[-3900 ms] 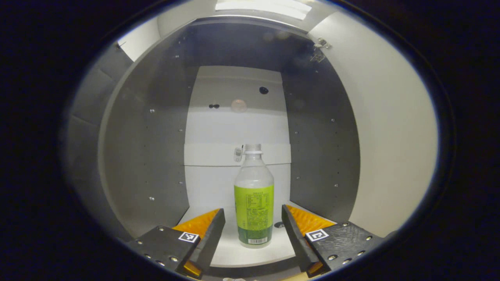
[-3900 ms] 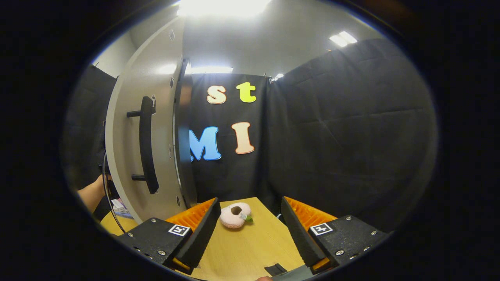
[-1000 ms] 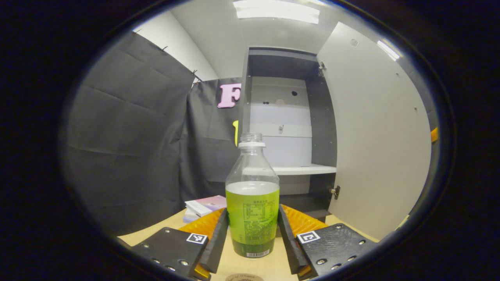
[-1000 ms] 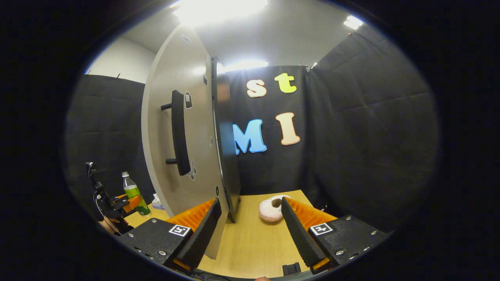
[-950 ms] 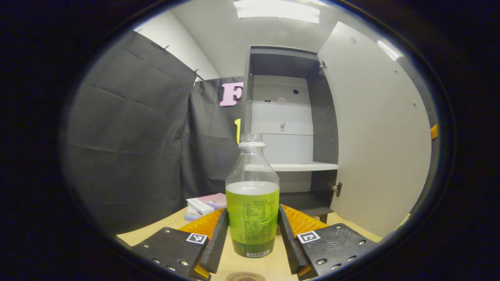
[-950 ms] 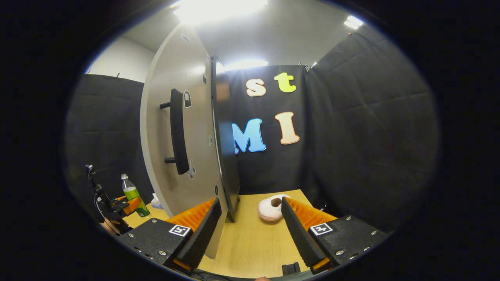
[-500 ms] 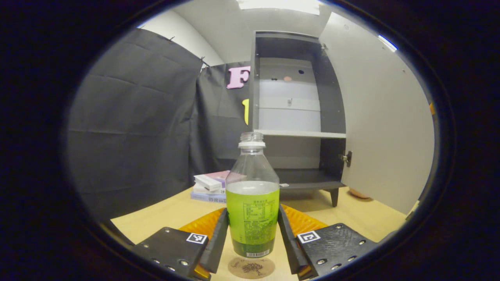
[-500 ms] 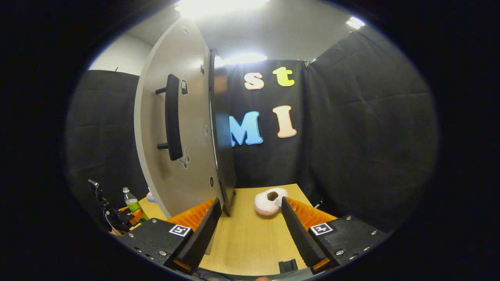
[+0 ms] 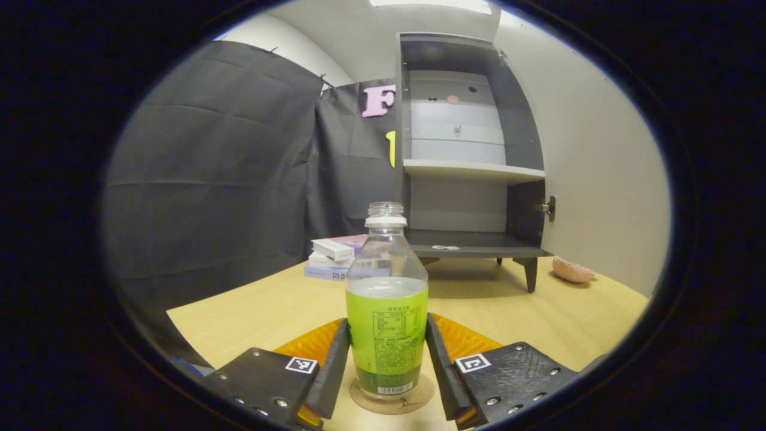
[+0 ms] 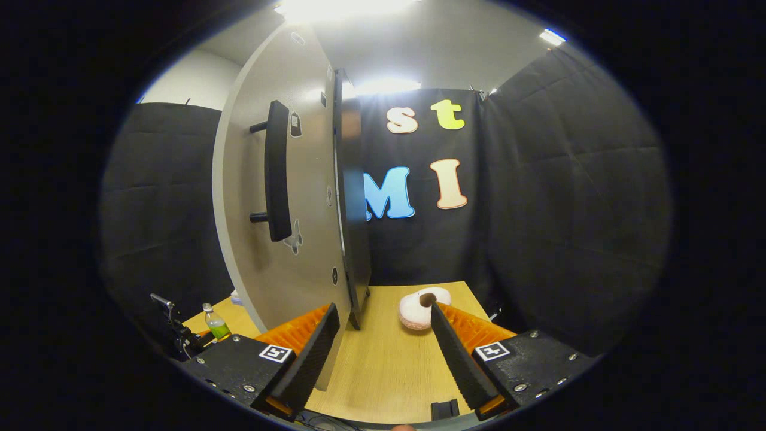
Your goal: Open the cabinet door with the right hand, grasp the bottle in the cabinet with the left hand and place it on the coaster, then close the cabinet door with the right hand.
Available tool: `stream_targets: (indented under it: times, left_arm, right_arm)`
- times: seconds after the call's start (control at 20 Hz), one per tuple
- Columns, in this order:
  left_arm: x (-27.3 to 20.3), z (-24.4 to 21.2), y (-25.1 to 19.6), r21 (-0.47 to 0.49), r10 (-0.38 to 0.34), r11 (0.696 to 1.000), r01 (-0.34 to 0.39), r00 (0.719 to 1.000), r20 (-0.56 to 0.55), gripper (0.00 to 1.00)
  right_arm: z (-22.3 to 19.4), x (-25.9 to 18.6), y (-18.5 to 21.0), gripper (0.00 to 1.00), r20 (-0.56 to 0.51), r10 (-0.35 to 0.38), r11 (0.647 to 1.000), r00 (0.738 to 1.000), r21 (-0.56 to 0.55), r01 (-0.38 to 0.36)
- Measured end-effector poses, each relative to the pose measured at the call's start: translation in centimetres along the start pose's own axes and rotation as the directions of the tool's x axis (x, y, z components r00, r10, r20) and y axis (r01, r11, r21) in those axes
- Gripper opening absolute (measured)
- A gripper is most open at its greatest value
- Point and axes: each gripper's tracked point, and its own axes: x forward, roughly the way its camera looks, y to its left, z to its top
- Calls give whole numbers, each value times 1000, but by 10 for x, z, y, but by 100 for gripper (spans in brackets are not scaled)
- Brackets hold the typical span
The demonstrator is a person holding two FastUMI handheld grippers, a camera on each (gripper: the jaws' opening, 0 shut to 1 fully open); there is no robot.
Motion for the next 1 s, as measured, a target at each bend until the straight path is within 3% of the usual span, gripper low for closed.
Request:
stream_targets:
  times: [0.3, 0.35, 0.4, 0.5, 0.8, 1.0]
  left_arm:
    - [-11, -7, -2, 43, 18, 999, -17, 999, -39, 70]
    - [-12, -5, 1, 45, 29, 999, -27, 999, -43, 74]
    - [-14, -2, 3, 48, 35, 998, -33, 998, -44, 86]
    - [-16, 7, 2, 62, 38, 997, -35, 999, -38, 88]
    - [-38, 68, -1, 66, 25, 997, -28, 999, 43, 80]
    - [-67, 113, 3, 81, 31, 996, -37, 996, 82, 84]
  right_arm:
    - [0, 9, 5, 95, -15, 17, 1000, 1000, 6, -17]
    - [2, 9, 5, 95, -12, 17, 1000, 1000, 6, -17]
    - [1, 10, 6, 95, -9, 16, 1000, 1000, 5, -16]
    - [3, 11, 5, 95, -3, 15, 1000, 1000, -3, -15]
    - [22, 12, 0, 95, 39, 12, 1000, 999, -8, -12]
    - [55, 15, -8, 95, 105, -10, 1000, 994, 10, 8]
